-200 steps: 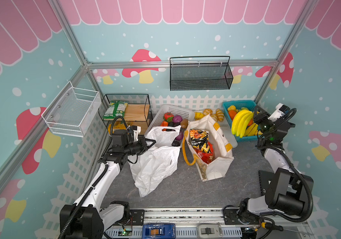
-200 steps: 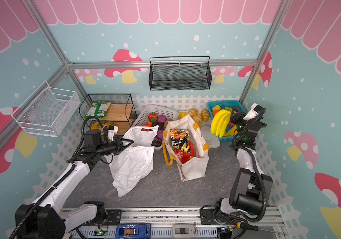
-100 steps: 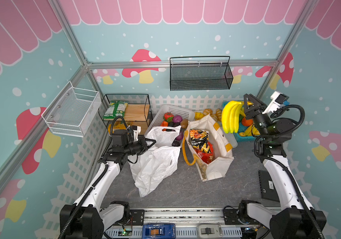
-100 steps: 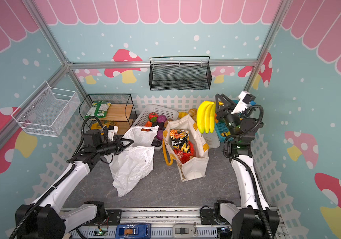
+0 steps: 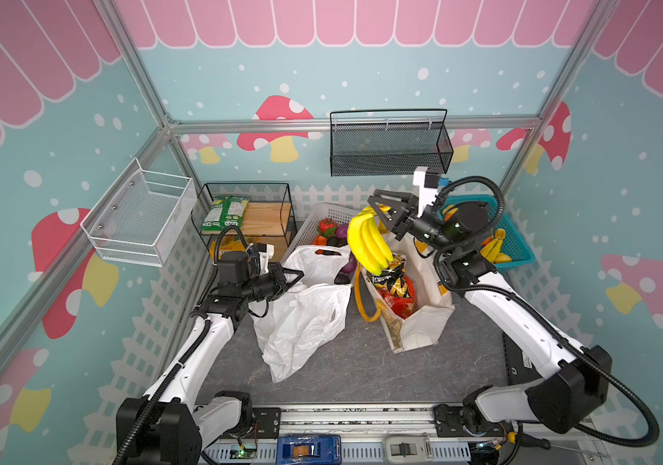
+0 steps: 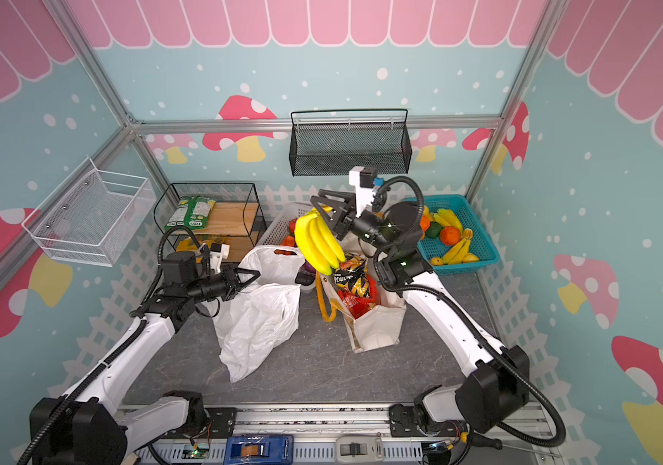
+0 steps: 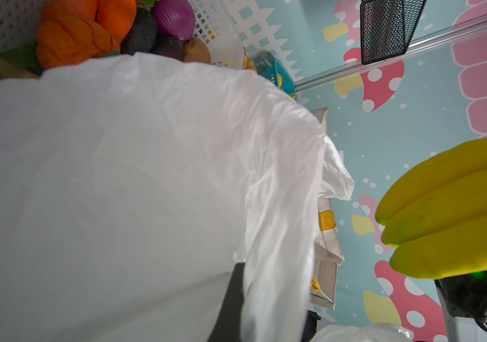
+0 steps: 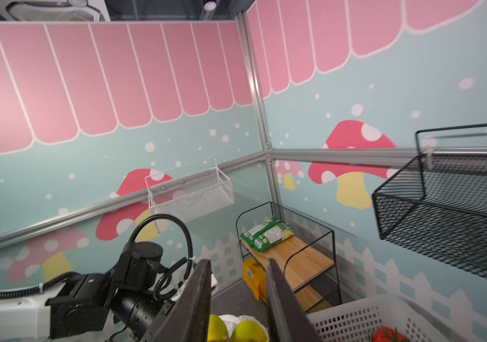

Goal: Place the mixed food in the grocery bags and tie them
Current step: 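Carry the bananas into the white bag held by the left gripper, then lower the bananas into the bag and open the right gripper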

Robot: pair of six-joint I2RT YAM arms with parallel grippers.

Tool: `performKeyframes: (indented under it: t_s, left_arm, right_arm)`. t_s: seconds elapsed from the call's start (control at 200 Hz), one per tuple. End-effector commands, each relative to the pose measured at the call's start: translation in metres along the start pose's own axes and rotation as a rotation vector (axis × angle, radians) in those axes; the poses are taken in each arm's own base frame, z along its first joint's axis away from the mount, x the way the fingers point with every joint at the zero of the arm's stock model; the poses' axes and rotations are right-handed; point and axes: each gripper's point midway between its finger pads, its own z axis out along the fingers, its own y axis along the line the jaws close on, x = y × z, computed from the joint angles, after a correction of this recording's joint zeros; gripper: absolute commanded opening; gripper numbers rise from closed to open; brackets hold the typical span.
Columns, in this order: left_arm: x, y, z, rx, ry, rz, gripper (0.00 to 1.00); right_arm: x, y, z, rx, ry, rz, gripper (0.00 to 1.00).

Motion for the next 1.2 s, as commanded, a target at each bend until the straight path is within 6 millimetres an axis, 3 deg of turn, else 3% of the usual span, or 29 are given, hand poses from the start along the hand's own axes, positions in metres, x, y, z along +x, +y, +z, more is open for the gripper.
performKeyframes:
  t_s: [0.0,0.245,0.48,0.615,0.871,1.196]
  left_arm:
    - [0.003,-0.005,-0.001,0.022,0.003,0.006,0.00]
    - [0.004,-0.008,0.000,0.031,0.008,0.012,0.00]
    - [0.003,-0.015,-0.001,0.049,0.005,0.019,0.00]
    - [0.006,-0.025,0.001,0.078,0.017,0.017,0.00]
    - [0.010,-0.050,-0.003,0.146,0.024,0.012,0.00]
    - [0.012,-0.062,-0.004,0.189,0.026,-0.030,0.00]
  right_arm:
    - [0.022,0.026,0.025,-0.125,0.069,-0.050,0.02]
    - [0.103,0.059,0.065,-0.294,0.238,0.007,0.02]
    - [0.161,0.065,0.064,-0.303,0.334,0.043,0.02]
    - [0.189,0.056,0.060,-0.263,0.375,0.049,0.02]
    - [0.220,0.034,0.044,-0.182,0.410,0.038,0.01]
    - [0.244,0.006,0.029,-0.033,0.471,0.047,0.01]
